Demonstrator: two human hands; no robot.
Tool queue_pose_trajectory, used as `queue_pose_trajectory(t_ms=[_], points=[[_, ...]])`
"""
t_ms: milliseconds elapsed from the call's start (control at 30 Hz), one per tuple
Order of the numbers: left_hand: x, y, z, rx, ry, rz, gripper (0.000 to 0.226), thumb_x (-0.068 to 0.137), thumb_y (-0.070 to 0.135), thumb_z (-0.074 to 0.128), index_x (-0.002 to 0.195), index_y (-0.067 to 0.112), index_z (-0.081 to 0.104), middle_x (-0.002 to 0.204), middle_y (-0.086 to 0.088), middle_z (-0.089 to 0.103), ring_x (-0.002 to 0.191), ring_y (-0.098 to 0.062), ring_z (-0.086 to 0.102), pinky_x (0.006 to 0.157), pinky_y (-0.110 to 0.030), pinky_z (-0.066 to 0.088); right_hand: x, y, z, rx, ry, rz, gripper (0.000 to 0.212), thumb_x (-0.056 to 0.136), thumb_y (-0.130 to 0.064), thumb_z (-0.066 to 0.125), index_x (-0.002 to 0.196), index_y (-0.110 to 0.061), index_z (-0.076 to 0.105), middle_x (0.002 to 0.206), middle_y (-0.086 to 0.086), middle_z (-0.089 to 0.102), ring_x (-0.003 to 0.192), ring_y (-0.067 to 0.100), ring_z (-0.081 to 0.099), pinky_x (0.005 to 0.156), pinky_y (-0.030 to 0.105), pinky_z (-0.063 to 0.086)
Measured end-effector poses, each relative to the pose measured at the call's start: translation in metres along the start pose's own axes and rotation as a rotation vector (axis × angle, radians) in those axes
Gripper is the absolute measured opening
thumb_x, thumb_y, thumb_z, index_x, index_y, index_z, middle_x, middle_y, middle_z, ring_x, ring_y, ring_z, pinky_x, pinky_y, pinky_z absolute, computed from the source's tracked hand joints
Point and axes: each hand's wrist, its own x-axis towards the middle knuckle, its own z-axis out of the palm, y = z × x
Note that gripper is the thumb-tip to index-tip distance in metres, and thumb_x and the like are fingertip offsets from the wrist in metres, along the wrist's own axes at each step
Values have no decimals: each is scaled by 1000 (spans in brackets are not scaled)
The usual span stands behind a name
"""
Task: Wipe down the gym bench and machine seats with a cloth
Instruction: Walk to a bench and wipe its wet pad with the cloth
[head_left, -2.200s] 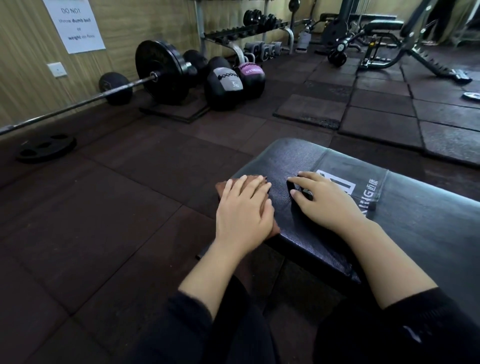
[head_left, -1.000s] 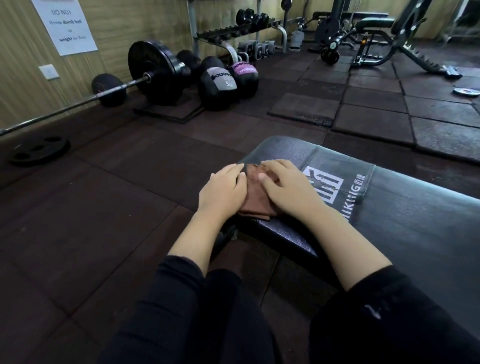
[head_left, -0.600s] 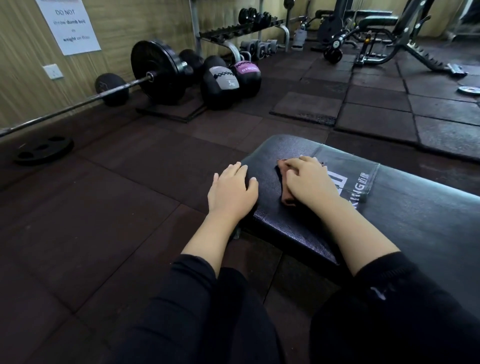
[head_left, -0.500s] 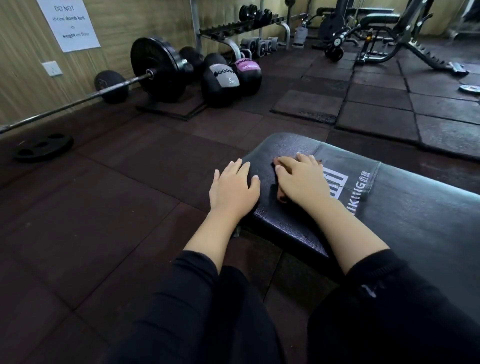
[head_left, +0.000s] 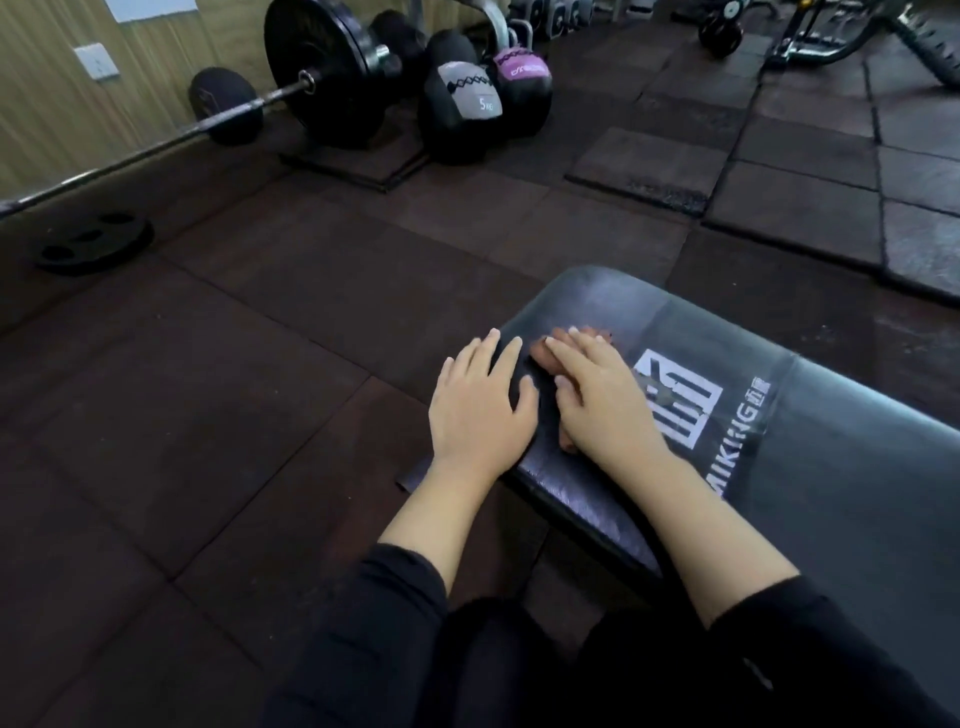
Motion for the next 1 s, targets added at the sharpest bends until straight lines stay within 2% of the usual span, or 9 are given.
queue_pose_trajectory(t_ms=[100, 167, 233, 300, 367, 500, 667, 833, 1000], points=[[3, 7, -13, 17, -168, -46, 59, 93, 41, 25, 146, 21, 41, 155, -3, 33, 144, -20, 27, 116, -44, 19, 0, -5, -7, 4, -84, 3, 46, 81, -2, 38, 124, 3, 56, 128, 25, 53, 122, 43, 46, 111, 48, 27], [7, 10, -25, 65, -283, -72, 52, 99, 37, 31, 149, 23, 34, 158, 0, 26, 146, -17, 19, 118, -41, 16, 0, -8, -12, -8, -172, 18, 53, 80, -7, 27, 122, 7, 56, 125, 28, 54, 118, 48, 48, 107, 54, 32], [12, 17, -44, 99, -370, -109, 50, 100, 34, 36, 149, 23, 33, 157, 0, 29, 145, -16, 22, 117, -40, 20, 3, -16, -27, -8, -286, 46, 61, 77, -12, 21, 124, 9, 54, 126, 29, 52, 118, 49, 48, 105, 53, 35], [15, 27, -67, 110, -425, -148, 49, 100, 33, 37, 148, 23, 35, 150, 2, 38, 139, -16, 31, 110, -38, 29, 7, -28, -51, -21, -368, 94, 56, 80, -6, 28, 132, 7, 47, 135, 26, 45, 125, 44, 42, 108, 43, 34], [17, 42, -95, 128, -458, -160, 48, 99, 33, 36, 147, 23, 36, 143, 3, 46, 130, -19, 40, 100, -38, 37, 9, -40, -78, -26, -446, 136, 56, 84, 2, 38, 139, -2, 39, 143, 19, 37, 131, 37, 36, 109, 37, 30], [19, 79, -164, 178, -511, -150, 46, 99, 33, 36, 144, 21, 39, 135, 0, 51, 123, -23, 46, 91, -39, 40, 5, -71, -139, 26, -491, 227, 52, 89, 0, 40, 141, -6, 38, 143, 17, 37, 126, 37, 41, 107, 39, 32], [10, 134, -264, 207, -599, -187, 32, 97, 27, 39, 126, 17, 48, 126, -5, 54, 118, -26, 48, 90, -39, 39, -9, -123, -233, 52, -529, 266, 49, 92, 0, 41, 140, -5, 37, 139, 17, 41, 125, 34, 42, 106, 36, 33], [-5, 188, -355, 221, -615, -178, 34, 98, 29, 37, 128, 18, 49, 129, -3, 55, 119, -25, 48, 92, -41, 37, -28, -173, -321, 42, -565, 261, 53, 92, -5, 45, 143, -8, 32, 139, 15, 39, 126, 32, 40, 107, 36, 31], [-24, 219, -426, 226, -590, -227, 38, 99, 30, 35, 134, 21, 47, 130, -1, 55, 118, -24, 49, 93, -40, 36, -48, -212, -383, 25, -571, 271, 49, 96, -8, 39, 143, -8, 29, 143, 15, 35, 129, 31, 37, 107, 36, 31]])
